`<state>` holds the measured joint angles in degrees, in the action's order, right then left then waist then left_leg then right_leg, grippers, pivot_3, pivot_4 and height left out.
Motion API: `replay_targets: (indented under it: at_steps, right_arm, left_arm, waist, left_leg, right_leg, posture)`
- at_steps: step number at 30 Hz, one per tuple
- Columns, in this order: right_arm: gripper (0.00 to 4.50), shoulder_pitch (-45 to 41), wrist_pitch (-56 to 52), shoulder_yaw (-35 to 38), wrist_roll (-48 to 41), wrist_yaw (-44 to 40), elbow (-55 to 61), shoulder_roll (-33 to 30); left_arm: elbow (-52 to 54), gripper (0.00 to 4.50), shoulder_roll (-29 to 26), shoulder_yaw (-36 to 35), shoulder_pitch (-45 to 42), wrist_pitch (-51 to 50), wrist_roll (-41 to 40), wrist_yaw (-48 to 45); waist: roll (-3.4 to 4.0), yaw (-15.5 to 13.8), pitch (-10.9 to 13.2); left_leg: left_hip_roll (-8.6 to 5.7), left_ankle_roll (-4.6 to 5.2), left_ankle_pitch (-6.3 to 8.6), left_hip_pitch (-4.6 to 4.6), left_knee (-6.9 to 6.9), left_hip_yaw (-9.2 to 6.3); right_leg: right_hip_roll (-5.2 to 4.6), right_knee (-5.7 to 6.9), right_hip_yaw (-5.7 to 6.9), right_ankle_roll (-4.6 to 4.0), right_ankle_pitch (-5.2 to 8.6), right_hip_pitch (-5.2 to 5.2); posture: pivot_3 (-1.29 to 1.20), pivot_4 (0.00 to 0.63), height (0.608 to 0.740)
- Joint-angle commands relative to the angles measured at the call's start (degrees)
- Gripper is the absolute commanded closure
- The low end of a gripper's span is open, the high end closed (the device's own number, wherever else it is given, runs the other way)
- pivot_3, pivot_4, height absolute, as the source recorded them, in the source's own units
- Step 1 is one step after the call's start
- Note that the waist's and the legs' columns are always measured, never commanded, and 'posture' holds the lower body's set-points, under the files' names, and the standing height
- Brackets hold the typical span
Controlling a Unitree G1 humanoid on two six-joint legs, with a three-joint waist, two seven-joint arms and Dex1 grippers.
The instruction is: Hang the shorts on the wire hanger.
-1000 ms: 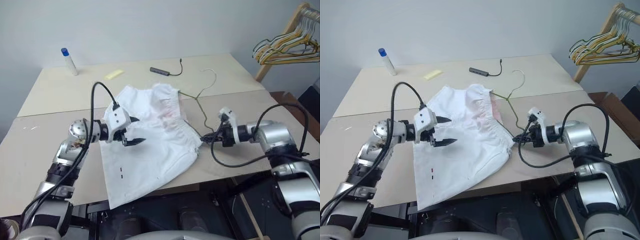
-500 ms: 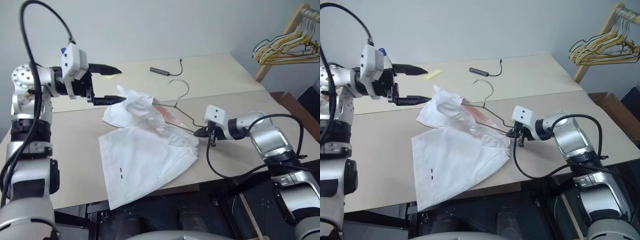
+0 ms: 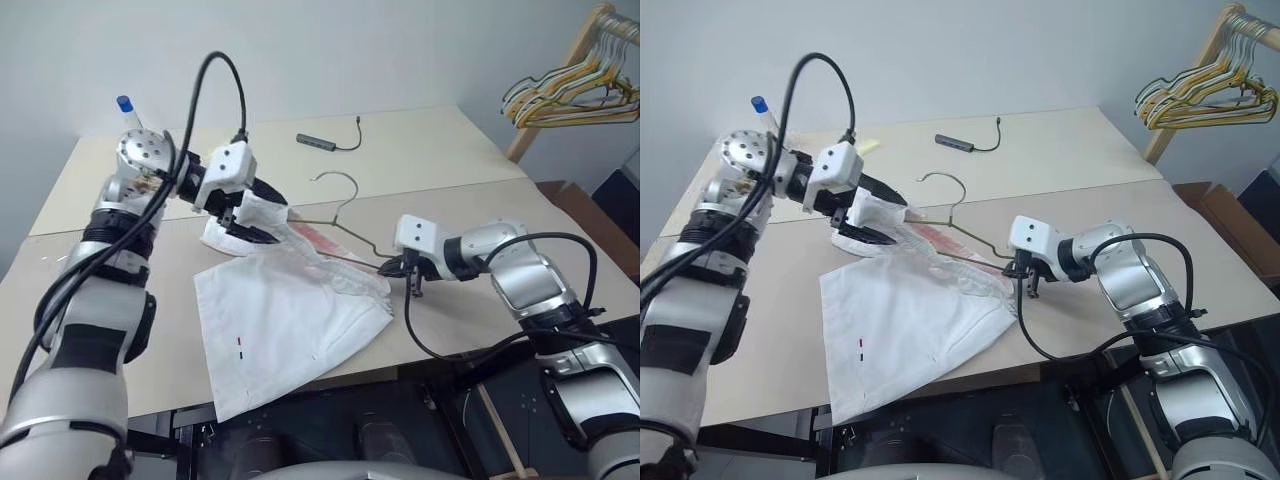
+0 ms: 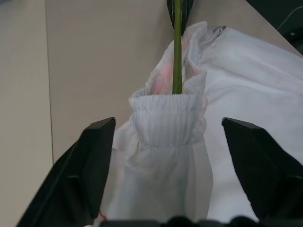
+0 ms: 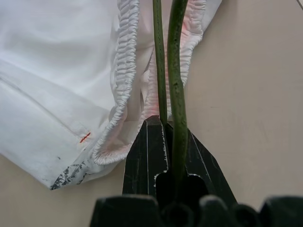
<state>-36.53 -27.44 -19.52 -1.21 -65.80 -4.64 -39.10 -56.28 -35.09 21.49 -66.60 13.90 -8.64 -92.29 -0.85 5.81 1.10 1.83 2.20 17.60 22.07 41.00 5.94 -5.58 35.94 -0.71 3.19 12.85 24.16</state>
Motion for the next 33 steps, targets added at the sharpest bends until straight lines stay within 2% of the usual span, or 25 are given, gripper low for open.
replay_targets:
  at_steps: [1,9,14,17,21,26,30,33]
  right_arm:
    - [4.5,-1.16,-1.39,1.04,-0.29,-0.12,2.76,-0.54]
    - [4.5,-0.48,-2.08,0.78,0.6,0.26,3.94,-1.57]
    - [4.5,-0.88,-2.08,1.86,-0.16,1.42,4.18,-0.58]
    - [4.5,-0.6,1.72,1.89,0.4,2.08,3.95,-0.79]
    - [3.46,-0.86,0.52,2.86,-0.04,2.47,4.69,-1.64]
    - [1.76,-0.89,0.54,7.11,-1.48,3.05,4.45,-4.17]
    - [0.43,-0.62,-7.08,12.84,-4.3,5.68,6.89,-5.26]
    - [0.43,1.32,-14.79,16.21,-8.26,6.07,11.58,-5.77]
  left_arm:
    - [-2.12,2.03,0.68,-0.24,-2.67,1.58,1.13,-0.21]
    - [-4.05,4.46,1.56,-0.77,-3.61,2.01,1.8,-0.21]
    - [-5.74,4.49,2.01,-1.58,-3.35,5.81,6.51,3.98]
    - [-6.42,4.49,2.19,-2.24,-3.22,8.46,8.6,6.19]
    - [-7.94,4.5,2.27,-3.73,-4.42,8.7,10.32,8.59]
    - [-10.11,4.5,2.14,-4.77,-5.65,9.88,12.98,12.52]
    - [-11.41,4.5,1.89,-5.87,-6.48,10.43,13.79,13.08]
    - [-12.09,4.5,1.74,-6.71,-7.17,10.35,14.18,13.49]
  waist:
    - [0.0,0.05,0.0]
    - [0.0,0.6,0.0]
    - [0.0,1.2,0.0]
    - [0.0,1.27,0.0]
    - [0.0,1.42,0.0]
    - [0.0,1.37,0.0]
    - [0.0,1.49,0.0]
    - [-0.01,1.53,0.0]
  left_leg:
    - [0.0,0.0,0.0,0.0,0.0,0.0]
    - [0.01,0.02,0.01,0.01,0.02,-0.07]
    - [0.01,0.03,0.02,0.01,0.02,-0.25]
    - [0.0,0.03,0.02,0.0,0.02,-0.4]
    - [0.0,0.03,0.02,0.0,0.02,-0.4]
    - [0.0,0.03,0.02,0.02,0.02,-0.41]
    - [0.0,0.04,0.02,0.02,0.02,-0.41]
    - [0.01,0.04,0.02,0.03,0.01,-0.41]
  right_leg:
    - [0.0,-0.01,0.0,0.0,0.0,0.0]
    - [0.0,0.01,0.0,0.0,0.0,0.01]
    - [0.0,0.0,0.0,0.0,0.0,0.01]
    - [-0.01,0.01,-0.01,0.0,0.0,0.0]
    - [0.0,0.01,-0.01,0.0,0.0,0.0]
    - [-0.01,0.01,-0.01,0.0,0.0,0.01]
    - [-0.02,0.02,0.0,0.01,0.0,0.01]
    - [-0.02,0.04,0.0,0.0,0.0,0.03]
  posture:
    - [-0.11,0.0,0.74]
    - [-0.12,0.0,0.74]
    - [-0.12,0.0,0.74]
    - [-0.12,0.0,0.74]
    - [-0.13,0.0,0.74]
    - [-0.14,0.0,0.74]
    - [-0.15,0.0,0.74]
    - [-0.15,0.0,0.74]
